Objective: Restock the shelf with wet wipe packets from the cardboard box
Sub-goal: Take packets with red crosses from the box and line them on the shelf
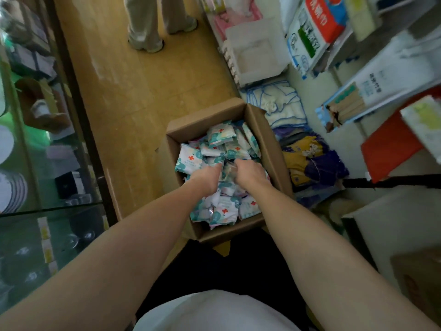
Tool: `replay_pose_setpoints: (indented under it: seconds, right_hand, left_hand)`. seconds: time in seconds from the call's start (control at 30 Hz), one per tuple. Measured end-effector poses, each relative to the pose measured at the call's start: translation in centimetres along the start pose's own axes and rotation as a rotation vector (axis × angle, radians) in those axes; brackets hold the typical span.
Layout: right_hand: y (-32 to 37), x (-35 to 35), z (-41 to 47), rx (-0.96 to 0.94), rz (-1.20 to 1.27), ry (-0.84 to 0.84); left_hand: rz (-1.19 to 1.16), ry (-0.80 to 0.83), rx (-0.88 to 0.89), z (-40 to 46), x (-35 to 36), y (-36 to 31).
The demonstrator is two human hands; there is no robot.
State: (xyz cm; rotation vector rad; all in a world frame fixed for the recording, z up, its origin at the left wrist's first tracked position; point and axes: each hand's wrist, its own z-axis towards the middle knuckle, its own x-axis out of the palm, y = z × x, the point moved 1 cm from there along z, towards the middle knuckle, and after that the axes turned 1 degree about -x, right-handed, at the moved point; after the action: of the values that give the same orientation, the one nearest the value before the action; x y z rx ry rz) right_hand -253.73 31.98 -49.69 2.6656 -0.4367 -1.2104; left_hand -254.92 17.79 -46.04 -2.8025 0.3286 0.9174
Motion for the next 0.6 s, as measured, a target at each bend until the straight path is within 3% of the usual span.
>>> replay_pose_setpoints:
  seconds: [0.3, 0.6]
  right_hand:
    - [-1.7, -5.2, -9.8, 0.258, 0.295, -0.214]
    - [-5.4, -6.1, -24.5, 0.441, 0.338, -0.444]
  left_hand:
    - [0.163, -0.101, 0.23, -4.0, -4.6, -3.7]
    - [0.359, -0.337, 0.558, -11.8, -5.8, -13.7]
